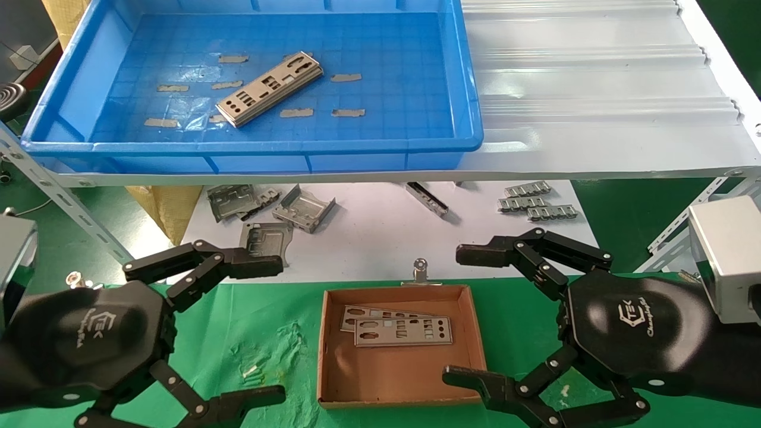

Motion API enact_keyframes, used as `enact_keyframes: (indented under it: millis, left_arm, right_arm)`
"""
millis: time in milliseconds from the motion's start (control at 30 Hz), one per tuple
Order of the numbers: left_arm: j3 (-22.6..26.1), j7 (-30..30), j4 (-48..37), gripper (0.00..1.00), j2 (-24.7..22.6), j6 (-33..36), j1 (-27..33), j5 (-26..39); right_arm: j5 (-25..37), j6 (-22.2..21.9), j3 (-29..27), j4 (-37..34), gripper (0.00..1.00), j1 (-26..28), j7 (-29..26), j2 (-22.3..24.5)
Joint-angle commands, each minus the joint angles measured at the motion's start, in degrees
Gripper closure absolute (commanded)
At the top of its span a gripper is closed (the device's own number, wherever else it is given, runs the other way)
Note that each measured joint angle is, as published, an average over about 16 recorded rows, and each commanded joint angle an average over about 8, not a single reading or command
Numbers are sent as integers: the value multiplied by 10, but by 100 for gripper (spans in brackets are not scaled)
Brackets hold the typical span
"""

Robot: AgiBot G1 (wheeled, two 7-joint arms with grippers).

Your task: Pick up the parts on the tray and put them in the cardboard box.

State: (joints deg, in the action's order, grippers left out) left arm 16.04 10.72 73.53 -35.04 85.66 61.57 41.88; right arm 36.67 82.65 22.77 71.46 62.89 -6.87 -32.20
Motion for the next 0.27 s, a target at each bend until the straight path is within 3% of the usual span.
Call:
enact_keyframes:
  millis: [33,267]
  left_arm:
    - [0,0,0,0,0,0,0,0]
    - [0,0,0,0,0,0,0,0]
  right_arm:
    - [0,0,0,0,0,0,0,0]
    - [0,0,0,0,0,0,0,0]
